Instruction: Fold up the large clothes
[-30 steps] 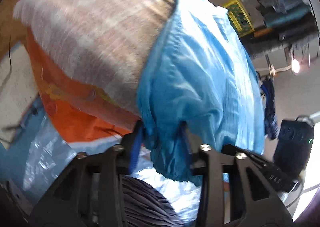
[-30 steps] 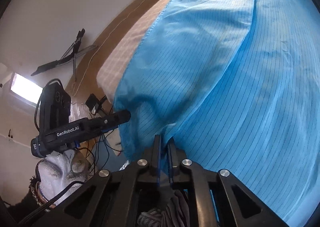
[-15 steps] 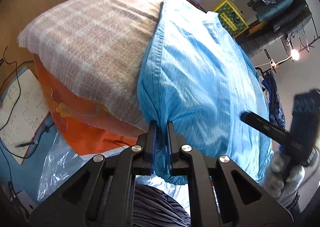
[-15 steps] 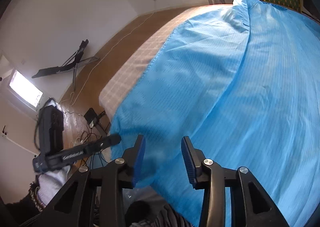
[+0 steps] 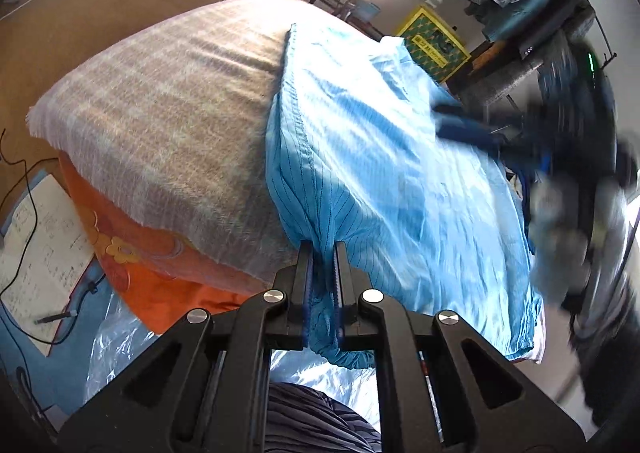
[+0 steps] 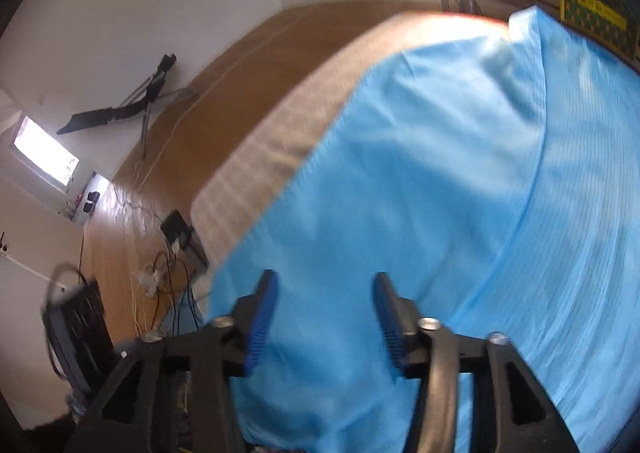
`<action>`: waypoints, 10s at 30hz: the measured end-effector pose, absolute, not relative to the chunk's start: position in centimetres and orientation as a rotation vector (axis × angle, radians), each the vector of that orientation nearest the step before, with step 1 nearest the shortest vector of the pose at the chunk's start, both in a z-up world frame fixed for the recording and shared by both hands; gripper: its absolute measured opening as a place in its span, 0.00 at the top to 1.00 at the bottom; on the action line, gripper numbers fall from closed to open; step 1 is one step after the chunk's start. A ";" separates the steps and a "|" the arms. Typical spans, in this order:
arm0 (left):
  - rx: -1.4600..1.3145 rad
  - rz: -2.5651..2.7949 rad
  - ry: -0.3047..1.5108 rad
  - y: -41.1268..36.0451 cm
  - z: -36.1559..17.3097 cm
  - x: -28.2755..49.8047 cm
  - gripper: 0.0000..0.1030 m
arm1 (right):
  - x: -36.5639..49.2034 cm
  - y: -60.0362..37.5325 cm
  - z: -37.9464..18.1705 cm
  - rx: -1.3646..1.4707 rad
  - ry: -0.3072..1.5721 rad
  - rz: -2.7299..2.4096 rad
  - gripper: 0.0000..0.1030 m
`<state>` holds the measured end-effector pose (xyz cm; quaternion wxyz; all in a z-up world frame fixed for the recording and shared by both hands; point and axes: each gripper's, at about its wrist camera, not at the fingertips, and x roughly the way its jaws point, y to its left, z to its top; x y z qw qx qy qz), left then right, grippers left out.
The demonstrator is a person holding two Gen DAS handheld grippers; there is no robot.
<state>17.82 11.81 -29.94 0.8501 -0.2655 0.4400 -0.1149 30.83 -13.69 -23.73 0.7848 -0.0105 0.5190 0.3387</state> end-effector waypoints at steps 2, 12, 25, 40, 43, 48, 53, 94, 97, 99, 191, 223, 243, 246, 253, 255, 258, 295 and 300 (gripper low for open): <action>-0.561 -0.254 0.918 11.7 -29.7 17.9 0.94 | 32.2 -11.6 -22.7 -0.050 1.118 0.744 0.38; -0.511 -0.192 1.029 12.1 -30.4 18.7 0.88 | 38.4 -8.4 -23.9 -0.021 1.137 0.674 0.39; -0.354 -0.139 0.950 16.0 -23.0 28.1 0.87 | 45.3 -23.4 -22.3 0.218 0.937 0.576 0.39; -0.424 -0.212 0.887 11.4 -27.8 54.6 0.87 | 62.7 -29.2 -22.9 0.446 0.833 0.447 0.39; -0.451 -0.180 0.936 11.8 -30.4 56.4 0.87 | 66.0 -28.8 -23.8 0.444 0.846 0.424 0.38; -0.368 -0.163 0.994 11.1 -33.3 57.0 0.87 | 70.8 -27.3 -26.0 0.434 0.883 0.388 0.37; -0.360 -0.192 0.941 11.4 -33.6 56.5 0.87 | 73.3 -25.3 -27.7 0.413 0.911 0.386 0.42; -0.367 -0.222 0.686 18.9 -10.6 30.0 0.85 | 36.9 -31.5 -0.4 0.272 0.575 0.389 0.52; -0.350 -0.254 0.673 19.8 -8.8 25.9 0.73 | 31.3 -31.1 2.4 0.251 0.531 0.397 0.46; -0.354 -0.275 0.652 20.5 -8.4 23.5 0.55 | 28.0 -30.8 3.5 0.247 0.516 0.396 0.45; -0.593 -0.400 0.879 12.1 -27.6 19.5 0.97 | 38.5 1.3 -33.4 -0.478 1.177 0.363 0.68; -0.192 -0.602 0.789 -1.1 -21.1 15.2 0.97 | 34.2 -30.2 -26.7 0.777 0.839 0.377 1.00; -0.229 -0.656 0.844 0.2 -20.6 13.8 1.00 | 35.7 -35.1 -30.5 0.513 1.017 0.303 1.00; -0.258 -0.584 0.852 1.3 -21.3 15.8 1.00 | 36.3 -34.7 -31.6 0.544 1.034 0.329 1.00; -0.175 -0.557 0.990 -1.0 -26.4 18.4 1.00 | 35.4 -33.1 -32.1 0.414 1.051 0.353 1.00; -0.169 -0.558 1.038 -1.4 -28.1 18.1 1.00 | 35.5 -33.2 -32.0 0.396 1.053 0.355 1.00; -0.108 -0.545 1.063 -2.1 -29.5 17.4 1.00 | 35.3 -33.4 -32.1 0.352 1.055 0.344 1.00; -0.065 -0.618 1.212 -2.2 -28.6 26.9 1.00 | 15.9 -28.2 -31.6 0.160 1.144 0.384 0.80; 0.056 -0.552 1.123 -2.8 -26.4 25.3 1.00 | 14.1 -29.6 -30.0 0.162 1.068 0.432 0.68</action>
